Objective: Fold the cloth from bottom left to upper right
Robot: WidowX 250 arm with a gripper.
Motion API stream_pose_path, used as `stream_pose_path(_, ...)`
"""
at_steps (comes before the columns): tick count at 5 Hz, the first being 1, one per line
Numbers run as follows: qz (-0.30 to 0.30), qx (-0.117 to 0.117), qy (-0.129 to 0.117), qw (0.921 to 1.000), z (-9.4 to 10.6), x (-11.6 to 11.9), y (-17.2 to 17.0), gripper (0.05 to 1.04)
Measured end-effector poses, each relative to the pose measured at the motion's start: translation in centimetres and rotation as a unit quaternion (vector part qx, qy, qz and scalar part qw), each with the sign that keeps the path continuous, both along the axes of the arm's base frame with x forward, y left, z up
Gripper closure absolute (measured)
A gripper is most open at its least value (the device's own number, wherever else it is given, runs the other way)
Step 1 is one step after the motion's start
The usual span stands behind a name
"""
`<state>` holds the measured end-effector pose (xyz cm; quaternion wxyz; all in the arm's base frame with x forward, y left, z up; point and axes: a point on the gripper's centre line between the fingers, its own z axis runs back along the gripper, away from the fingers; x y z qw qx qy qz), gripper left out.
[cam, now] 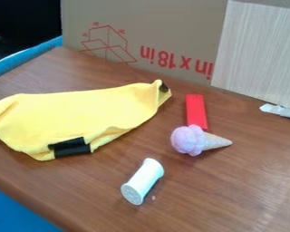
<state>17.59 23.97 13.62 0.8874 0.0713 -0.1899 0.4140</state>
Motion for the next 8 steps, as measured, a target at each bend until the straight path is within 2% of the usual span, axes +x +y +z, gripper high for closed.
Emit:
stream_pose_path(1, 0.064, -0.019, 0.009, 0.9977, -1.0, 0.5, 1.5, 0.083)
stream_pose_path(2, 0.094, -0.034, 0.023, 0.9947, -2.3, 1.3, 1.7, 0.084)
stream_pose_path(3, 0.114, -0.042, 0.021, 0.9924, -2.7, 2.3, 1.6, 0.084)
stream_pose_path(5, 0.153, -0.045, 0.032, 0.9867, -4.2, 3.7, 0.9, 0.084)
stream_pose_path(6, 0.164, -0.035, 0.037, 0.9851, -4.8, 3.8, 1.3, 0.084)
stream_pose_path(7, 0.168, -0.020, 0.038, 0.9849, -5.2, 3.8, 1.5, 0.129)
stream_pose_path(8, 0.163, -0.017, 0.042, 0.9856, -5.7, 3.4, 1.4, 0.421)
